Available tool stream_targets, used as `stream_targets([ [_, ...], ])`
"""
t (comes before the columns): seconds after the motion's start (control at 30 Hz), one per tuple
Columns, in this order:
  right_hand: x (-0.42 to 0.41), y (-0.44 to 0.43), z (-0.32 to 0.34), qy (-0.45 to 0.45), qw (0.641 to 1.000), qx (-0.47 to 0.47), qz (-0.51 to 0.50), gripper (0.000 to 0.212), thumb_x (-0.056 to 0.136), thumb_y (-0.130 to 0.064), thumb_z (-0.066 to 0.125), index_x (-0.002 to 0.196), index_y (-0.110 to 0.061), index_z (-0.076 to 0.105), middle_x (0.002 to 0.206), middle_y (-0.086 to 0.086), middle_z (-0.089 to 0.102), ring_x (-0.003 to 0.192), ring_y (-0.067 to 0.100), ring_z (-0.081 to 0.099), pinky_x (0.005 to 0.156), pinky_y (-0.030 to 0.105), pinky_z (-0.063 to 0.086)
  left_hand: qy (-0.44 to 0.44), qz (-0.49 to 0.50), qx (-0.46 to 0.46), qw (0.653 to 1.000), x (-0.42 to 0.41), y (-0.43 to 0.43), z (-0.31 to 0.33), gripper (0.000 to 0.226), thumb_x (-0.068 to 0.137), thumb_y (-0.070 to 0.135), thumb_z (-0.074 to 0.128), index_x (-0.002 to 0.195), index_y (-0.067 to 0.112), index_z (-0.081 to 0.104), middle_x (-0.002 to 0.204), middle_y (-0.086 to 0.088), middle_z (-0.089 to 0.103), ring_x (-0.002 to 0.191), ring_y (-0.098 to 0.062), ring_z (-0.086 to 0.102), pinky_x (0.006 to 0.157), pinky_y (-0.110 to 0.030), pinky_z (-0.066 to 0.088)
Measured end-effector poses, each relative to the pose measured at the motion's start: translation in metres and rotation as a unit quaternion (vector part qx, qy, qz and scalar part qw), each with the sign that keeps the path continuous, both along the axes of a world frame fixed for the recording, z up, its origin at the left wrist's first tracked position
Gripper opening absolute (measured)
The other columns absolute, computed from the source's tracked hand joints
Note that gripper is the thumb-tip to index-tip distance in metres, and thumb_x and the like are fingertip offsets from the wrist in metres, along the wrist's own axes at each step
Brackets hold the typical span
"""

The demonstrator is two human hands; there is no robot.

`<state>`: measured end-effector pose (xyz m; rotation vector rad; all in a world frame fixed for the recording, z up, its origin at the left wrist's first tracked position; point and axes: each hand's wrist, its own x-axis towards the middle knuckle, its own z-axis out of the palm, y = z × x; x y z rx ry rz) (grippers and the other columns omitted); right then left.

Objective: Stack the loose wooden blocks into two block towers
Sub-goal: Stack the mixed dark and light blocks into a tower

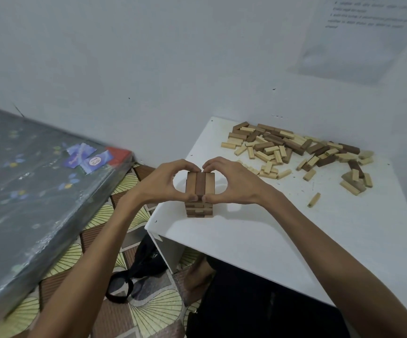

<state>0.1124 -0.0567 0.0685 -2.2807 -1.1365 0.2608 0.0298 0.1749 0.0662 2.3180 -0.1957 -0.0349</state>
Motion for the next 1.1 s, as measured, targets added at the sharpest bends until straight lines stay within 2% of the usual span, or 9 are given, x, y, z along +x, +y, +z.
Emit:
stream_targets([
  [0.17,-0.003,0.0,-0.001,0.0,1.0,-0.003,-0.001,0.065,0.075,-0.051,0.081,0.13,-0.027,0.056,0.136,-0.018,0.051,0.12,0.006,0.052,0.096,0.035,0.05,0.004,-0.001,-0.006,1.0,-0.003,0.001,-0.002,0.061,0.074,0.025,0.092,0.128,0.03,0.064,0.126,0.02,0.065,0.126,0.001,0.055,0.11,-0.026,0.041],
  [0.57,-0.004,0.002,-0.006,0.003,1.0,-0.007,-0.003,0.065,0.076,-0.05,0.081,0.13,-0.026,0.056,0.135,-0.017,0.052,0.12,0.006,0.052,0.099,0.037,0.049,0.002,-0.002,-0.01,1.0,-0.005,0.002,-0.005,0.061,0.075,0.024,0.091,0.129,0.028,0.064,0.127,0.019,0.065,0.126,0.002,0.055,0.108,-0.021,0.04],
  [0.73,-0.003,0.001,-0.01,0.006,1.0,-0.008,-0.003,0.065,0.075,-0.051,0.081,0.13,-0.026,0.056,0.134,-0.017,0.052,0.118,0.006,0.053,0.097,0.038,0.05,0.0,-0.003,-0.007,1.0,-0.004,0.001,-0.008,0.061,0.075,0.024,0.091,0.129,0.027,0.064,0.126,0.019,0.065,0.124,0.003,0.055,0.104,-0.015,0.038],
  [1.1,-0.002,0.003,-0.017,0.002,1.0,-0.02,-0.011,0.066,0.072,-0.058,0.076,0.128,-0.032,0.054,0.13,-0.023,0.051,0.115,0.005,0.054,0.091,0.043,0.054,0.003,-0.002,-0.008,1.0,-0.003,0.002,-0.014,0.06,0.074,0.023,0.091,0.128,0.028,0.064,0.125,0.019,0.065,0.124,0.001,0.056,0.102,-0.016,0.039],
])
